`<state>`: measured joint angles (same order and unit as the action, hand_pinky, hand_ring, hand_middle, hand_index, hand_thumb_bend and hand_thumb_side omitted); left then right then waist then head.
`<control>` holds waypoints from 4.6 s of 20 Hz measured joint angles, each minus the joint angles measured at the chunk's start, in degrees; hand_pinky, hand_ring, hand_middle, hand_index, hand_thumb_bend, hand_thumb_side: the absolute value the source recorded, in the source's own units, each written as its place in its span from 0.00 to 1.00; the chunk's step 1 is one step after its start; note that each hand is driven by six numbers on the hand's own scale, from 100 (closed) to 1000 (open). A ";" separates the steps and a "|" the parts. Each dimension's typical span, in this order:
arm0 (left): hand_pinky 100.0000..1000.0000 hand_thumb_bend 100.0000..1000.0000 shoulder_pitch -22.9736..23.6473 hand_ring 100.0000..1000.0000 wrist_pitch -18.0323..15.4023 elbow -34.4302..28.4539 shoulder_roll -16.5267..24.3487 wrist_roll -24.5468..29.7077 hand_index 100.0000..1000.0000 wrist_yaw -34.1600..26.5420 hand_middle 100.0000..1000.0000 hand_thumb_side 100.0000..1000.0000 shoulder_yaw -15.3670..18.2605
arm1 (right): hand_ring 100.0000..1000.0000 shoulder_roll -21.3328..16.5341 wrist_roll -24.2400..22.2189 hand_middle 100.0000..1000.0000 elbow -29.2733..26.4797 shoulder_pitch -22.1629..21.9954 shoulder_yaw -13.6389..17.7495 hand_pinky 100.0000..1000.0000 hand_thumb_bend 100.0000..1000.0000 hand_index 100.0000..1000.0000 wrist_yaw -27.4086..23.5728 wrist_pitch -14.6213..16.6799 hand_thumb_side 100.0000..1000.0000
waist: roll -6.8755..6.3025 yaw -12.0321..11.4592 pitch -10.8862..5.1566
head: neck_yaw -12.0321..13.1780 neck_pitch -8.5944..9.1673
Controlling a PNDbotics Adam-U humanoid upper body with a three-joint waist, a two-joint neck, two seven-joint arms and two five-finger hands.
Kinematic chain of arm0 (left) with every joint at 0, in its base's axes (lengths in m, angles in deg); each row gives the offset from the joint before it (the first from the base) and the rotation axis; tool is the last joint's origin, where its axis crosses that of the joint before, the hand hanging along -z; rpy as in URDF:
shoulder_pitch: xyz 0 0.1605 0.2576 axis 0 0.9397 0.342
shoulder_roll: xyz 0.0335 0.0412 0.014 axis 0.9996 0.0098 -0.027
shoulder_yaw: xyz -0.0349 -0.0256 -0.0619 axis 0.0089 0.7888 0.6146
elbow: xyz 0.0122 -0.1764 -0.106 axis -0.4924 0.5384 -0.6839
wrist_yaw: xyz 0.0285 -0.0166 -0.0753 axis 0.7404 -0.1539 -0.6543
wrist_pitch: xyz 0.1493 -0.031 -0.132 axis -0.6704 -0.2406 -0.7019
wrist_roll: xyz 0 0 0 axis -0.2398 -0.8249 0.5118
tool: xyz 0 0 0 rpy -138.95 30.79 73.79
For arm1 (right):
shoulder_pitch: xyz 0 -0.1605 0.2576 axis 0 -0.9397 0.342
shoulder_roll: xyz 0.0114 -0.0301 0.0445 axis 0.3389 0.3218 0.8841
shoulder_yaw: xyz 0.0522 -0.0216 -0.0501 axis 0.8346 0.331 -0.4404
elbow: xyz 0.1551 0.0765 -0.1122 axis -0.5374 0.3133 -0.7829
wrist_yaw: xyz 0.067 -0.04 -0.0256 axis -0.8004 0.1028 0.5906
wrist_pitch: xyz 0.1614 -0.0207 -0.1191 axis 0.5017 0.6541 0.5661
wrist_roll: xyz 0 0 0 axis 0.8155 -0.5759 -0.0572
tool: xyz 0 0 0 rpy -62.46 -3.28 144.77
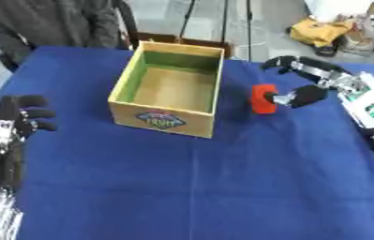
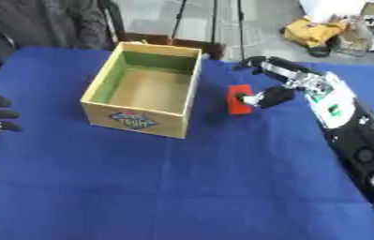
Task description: Pick up objects on the table and place them in the box.
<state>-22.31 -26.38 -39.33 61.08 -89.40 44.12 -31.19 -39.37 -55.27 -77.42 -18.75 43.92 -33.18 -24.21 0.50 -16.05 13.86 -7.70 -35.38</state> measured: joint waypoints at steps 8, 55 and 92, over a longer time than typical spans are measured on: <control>0.47 0.60 -0.03 0.56 0.07 0.00 -0.04 0.38 0.64 -0.49 0.56 0.82 -0.25 | 1.00 -0.03 1.36 0.90 2.10 -0.51 0.41 0.90 0.13 0.91 4.25 0.51 0.18 | -0.55 -0.86 0.96 | -1.06 0.24; 0.47 0.62 -1.90 0.56 -0.06 -0.47 -2.54 2.44 0.64 -0.96 0.56 0.81 -2.17 | 1.00 9.15 8.11 0.83 0.19 4.11 -3.64 0.84 0.07 0.87 11.93 1.09 0.17 | 0.74 -10.47 0.46 | -8.21 2.35; 0.46 0.61 3.66 0.56 -1.61 2.83 0.14 -5.74 0.64 0.23 0.56 0.81 5.25 | 0.99 7.42 26.62 0.74 -37.06 -24.85 9.14 0.61 0.00 0.79 -32.98 -20.75 0.76 | -2.50 17.57 -2.05 | 11.44 1.26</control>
<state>-18.64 -27.99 -36.50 61.22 -95.14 44.36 -25.94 -31.94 -28.65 -114.48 -43.61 53.07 -66.16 -44.96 -2.00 1.53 11.81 3.74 -34.12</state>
